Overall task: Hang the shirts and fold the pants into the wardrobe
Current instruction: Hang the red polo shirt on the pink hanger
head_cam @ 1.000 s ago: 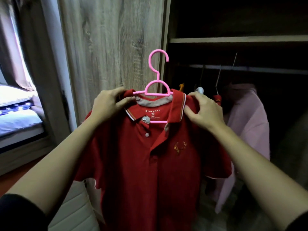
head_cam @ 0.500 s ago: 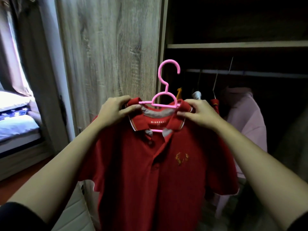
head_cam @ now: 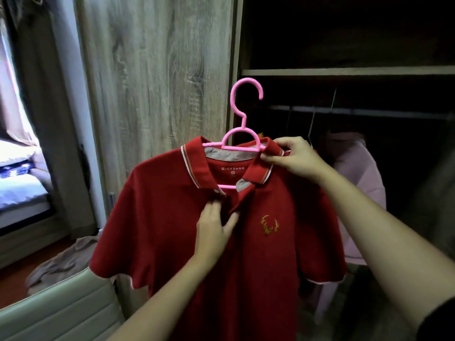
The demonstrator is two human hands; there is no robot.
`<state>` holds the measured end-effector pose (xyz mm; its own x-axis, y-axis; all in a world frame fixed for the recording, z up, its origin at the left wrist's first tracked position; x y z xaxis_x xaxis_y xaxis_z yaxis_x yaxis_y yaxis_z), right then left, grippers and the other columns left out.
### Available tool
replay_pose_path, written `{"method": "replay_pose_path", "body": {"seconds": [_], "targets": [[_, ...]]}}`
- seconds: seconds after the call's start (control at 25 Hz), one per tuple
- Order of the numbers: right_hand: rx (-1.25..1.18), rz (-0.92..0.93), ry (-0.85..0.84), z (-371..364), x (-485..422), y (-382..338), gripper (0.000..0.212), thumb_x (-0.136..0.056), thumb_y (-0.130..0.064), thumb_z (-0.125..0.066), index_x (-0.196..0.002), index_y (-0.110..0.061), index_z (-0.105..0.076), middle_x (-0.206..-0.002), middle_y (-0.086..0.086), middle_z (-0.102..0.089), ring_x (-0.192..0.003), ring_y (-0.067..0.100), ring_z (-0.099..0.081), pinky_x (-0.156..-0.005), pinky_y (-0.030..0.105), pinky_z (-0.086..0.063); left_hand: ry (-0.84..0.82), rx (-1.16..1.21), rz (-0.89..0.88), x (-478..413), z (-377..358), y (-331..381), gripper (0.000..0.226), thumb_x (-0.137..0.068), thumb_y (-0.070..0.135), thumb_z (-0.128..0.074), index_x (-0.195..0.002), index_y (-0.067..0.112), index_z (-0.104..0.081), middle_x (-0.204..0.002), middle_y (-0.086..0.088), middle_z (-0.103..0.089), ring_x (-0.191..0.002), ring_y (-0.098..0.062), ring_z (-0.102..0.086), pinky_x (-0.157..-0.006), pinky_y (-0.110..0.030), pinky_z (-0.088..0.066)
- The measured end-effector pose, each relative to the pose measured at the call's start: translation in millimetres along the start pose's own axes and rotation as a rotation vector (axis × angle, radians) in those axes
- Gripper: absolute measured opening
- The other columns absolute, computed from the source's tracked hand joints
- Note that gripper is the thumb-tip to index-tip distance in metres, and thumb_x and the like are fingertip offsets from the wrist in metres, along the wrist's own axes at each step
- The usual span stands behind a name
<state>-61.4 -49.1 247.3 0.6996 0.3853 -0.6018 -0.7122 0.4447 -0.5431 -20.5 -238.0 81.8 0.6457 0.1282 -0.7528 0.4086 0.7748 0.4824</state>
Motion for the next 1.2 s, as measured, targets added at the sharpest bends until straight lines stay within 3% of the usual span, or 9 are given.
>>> {"method": "replay_pose_path", "body": {"seconds": [0.2,0.48,0.64,0.72,0.76,0.84,0.92,1.04,1.2], "targets": [[-0.074,-0.011,0.039,10,9,2,0.010,-0.079,-0.026,-0.073,-0.088,-0.031,-0.072,-0.089,-0.007,-0.073,-0.084,0.000,-0.063,-0.086,0.028,-0.049,0.012,0.117,0.275,-23,12,11,0.078,-0.065,0.056,-0.064,-0.122,0.006,-0.046,-0.114,-0.014,-0.060,-0.107,-0.033,-0.057,-0.085,-0.040,-0.047],[-0.116,0.019,0.093,10,9,0,0.012,-0.080,-0.024,-0.073,-0.090,-0.028,-0.072,-0.090,-0.004,-0.073,-0.084,0.004,-0.064,-0.086,0.031,-0.051,0.126,0.342,-0.022,-26,16,25,0.041,-0.078,0.045,-0.057,-0.100,0.011,-0.065,-0.091,-0.003,-0.062,-0.086,-0.014,-0.058,-0.080,-0.018,-0.045],[-0.027,0.037,0.077,9,13,5,0.011,-0.079,-0.028,-0.074,-0.085,-0.036,-0.071,-0.080,-0.019,-0.070,-0.084,0.003,-0.064,-0.085,0.026,-0.048,0.365,0.019,-0.405,-14,47,29,0.034,-0.092,0.034,-0.047,-0.071,0.013,-0.064,-0.064,-0.008,-0.059,-0.056,-0.026,-0.056,-0.053,-0.038,-0.045],[0.026,0.035,0.071,10,18,12,0.012,-0.077,-0.029,-0.074,-0.083,-0.039,-0.070,-0.081,-0.022,-0.069,-0.088,0.004,-0.064,-0.088,0.027,-0.047,0.467,-0.181,-0.436,-42,81,30,0.027,-0.090,0.035,-0.048,-0.085,0.013,-0.061,-0.075,-0.014,-0.060,-0.069,-0.031,-0.055,-0.062,-0.040,-0.039],[0.022,0.027,0.057,10,20,14,0.015,-0.078,-0.026,-0.075,-0.084,-0.039,-0.070,-0.083,-0.021,-0.070,-0.088,0.000,-0.064,-0.088,0.025,-0.047,0.413,-0.302,-0.368,-63,97,28,0.037,-0.086,0.045,-0.049,-0.100,0.013,-0.060,-0.088,-0.014,-0.061,-0.082,-0.031,-0.055,-0.070,-0.040,-0.038],[0.016,0.034,0.029,9,23,14,0.018,-0.078,-0.022,-0.075,-0.089,-0.035,-0.070,-0.088,-0.019,-0.070,-0.087,-0.005,-0.063,-0.088,0.024,-0.049,0.010,-0.390,-0.277,-102,119,13,0.075,-0.073,0.076,-0.041,-0.117,0.016,-0.054,-0.100,-0.008,-0.065,-0.093,-0.027,-0.059,-0.077,-0.039,-0.042],[0.033,0.064,0.031,10,26,11,0.017,-0.078,-0.023,-0.074,-0.094,-0.029,-0.072,-0.090,-0.017,-0.071,-0.088,-0.005,-0.064,-0.087,0.024,-0.051,-0.289,-0.192,-0.311,-112,127,2,0.073,-0.067,0.088,-0.035,-0.098,0.026,-0.060,-0.076,0.008,-0.064,-0.071,-0.011,-0.062,-0.066,-0.030,-0.046],[0.161,0.077,0.080,9,26,11,0.028,-0.074,-0.045,-0.071,-0.096,-0.026,-0.072,-0.089,-0.013,-0.072,-0.088,0.001,-0.066,-0.085,0.036,-0.053,-0.272,0.021,-0.401,-109,124,-3,0.020,-0.077,0.067,-0.048,-0.075,0.048,-0.052,-0.062,0.017,-0.052,-0.054,0.003,-0.045,-0.053,-0.013,-0.032],[0.306,0.078,0.080,15,24,3,0.047,-0.075,-0.067,-0.051,-0.106,-0.034,-0.065,-0.093,-0.008,-0.072,-0.091,0.012,-0.065,-0.081,0.039,-0.051,-0.160,-0.031,-0.366,-114,130,-5,0.041,-0.078,0.070,-0.046,-0.080,0.032,-0.058,-0.063,0.009,-0.057,-0.057,-0.001,-0.051,-0.059,-0.028,-0.044]]}}
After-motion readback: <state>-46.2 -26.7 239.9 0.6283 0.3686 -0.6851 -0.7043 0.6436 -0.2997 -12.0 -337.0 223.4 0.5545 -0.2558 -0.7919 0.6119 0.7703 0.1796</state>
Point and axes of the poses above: each hand's wrist, its own x-axis away from the middle knuckle, its own z-axis out of the back of the hand, y = z × x, the point moved 2 cm from there along -x, towards the middle knuckle
